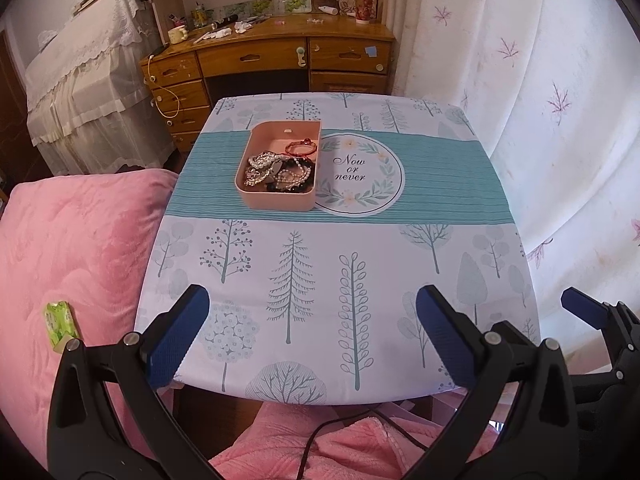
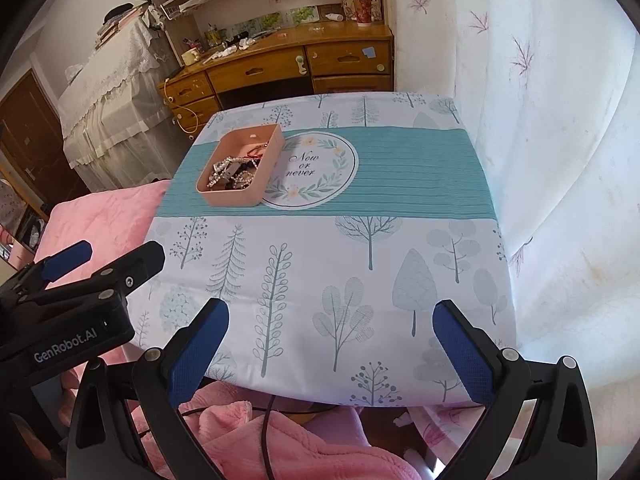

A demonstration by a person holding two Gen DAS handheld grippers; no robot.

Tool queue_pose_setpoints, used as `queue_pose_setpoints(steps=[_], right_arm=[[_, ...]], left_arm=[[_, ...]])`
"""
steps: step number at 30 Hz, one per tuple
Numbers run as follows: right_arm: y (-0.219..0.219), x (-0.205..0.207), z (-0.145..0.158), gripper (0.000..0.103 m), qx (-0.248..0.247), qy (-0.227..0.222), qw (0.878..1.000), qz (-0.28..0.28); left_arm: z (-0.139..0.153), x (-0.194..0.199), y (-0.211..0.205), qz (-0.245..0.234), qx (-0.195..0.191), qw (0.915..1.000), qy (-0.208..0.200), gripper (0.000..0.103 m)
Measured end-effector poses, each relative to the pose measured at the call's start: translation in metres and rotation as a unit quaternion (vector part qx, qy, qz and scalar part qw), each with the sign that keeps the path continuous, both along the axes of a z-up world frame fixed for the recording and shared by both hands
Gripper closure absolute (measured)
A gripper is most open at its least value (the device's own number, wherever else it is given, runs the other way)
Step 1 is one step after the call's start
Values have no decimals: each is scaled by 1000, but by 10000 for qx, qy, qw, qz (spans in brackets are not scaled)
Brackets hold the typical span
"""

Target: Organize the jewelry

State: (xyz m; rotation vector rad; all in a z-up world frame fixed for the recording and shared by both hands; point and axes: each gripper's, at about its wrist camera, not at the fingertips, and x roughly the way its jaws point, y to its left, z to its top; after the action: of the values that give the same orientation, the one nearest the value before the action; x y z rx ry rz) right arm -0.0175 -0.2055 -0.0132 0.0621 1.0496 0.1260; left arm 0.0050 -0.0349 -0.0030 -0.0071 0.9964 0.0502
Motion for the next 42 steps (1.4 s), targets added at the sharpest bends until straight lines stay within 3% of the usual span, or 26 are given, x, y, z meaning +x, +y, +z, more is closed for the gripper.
queue_pose_setpoints(steps=[42], right_arm=[[1,14,-16,0,0,402,9992,-81]], left_arm=[[-6,3,5,106,6,9998,172,0]])
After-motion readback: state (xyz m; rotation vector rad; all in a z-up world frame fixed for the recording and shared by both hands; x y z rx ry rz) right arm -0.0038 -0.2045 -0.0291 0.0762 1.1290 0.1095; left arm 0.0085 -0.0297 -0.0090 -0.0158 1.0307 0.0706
